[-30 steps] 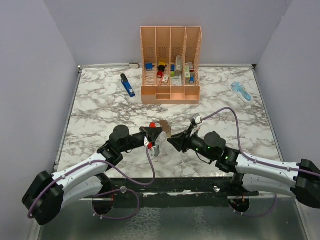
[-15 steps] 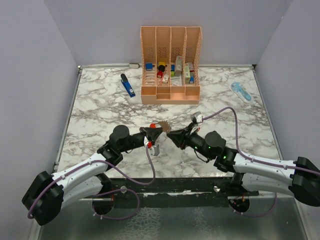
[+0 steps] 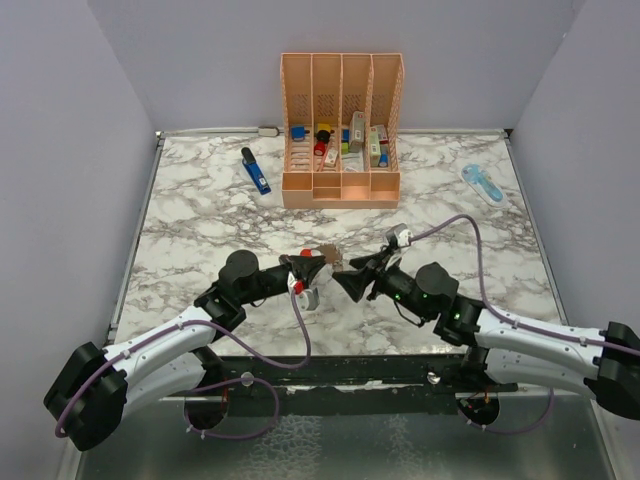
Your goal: Put the keys on the keyring
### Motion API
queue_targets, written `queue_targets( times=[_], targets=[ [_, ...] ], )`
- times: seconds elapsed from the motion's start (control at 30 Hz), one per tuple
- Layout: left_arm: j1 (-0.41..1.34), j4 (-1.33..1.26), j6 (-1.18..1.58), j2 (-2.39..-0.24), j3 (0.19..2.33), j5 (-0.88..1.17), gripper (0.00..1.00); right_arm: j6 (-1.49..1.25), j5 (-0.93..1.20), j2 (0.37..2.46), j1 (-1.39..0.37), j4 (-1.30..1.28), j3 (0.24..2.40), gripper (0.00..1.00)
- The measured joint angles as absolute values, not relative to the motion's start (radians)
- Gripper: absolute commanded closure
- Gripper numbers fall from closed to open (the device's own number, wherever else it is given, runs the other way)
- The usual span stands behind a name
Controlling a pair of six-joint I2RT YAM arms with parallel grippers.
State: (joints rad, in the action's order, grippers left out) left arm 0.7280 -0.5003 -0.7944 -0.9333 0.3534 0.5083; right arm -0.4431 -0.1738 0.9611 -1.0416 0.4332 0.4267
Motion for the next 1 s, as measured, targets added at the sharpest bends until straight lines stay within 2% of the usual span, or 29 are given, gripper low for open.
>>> queue_targets(
  times=[0.23,0.43,0.67,1.0],
  targets=[
    [0.728,-0.515,-0.731,-0.933,0.353,0.512,1.00,-0.366,-0.199,0.750,-1.042,0.237,0.451,0.25],
    [0.728,-0.522,-0.684,-0.917,0.353,0.561,1.00,-0.258,-0.228,0.637,-1.042,0.220,0.398,0.15],
    [0.728,-0.525,-0.614,-0.879,0.353,0.651,1.00,-0.121,-0.223,0.719,-1.042,0.307,0.282,0.04],
    [0.728,-0.541,-0.512,-0.859,0.353,0.754,1.00,0.024,-0.195,0.886,-1.042,0.564,0.237,0.03]
  ],
)
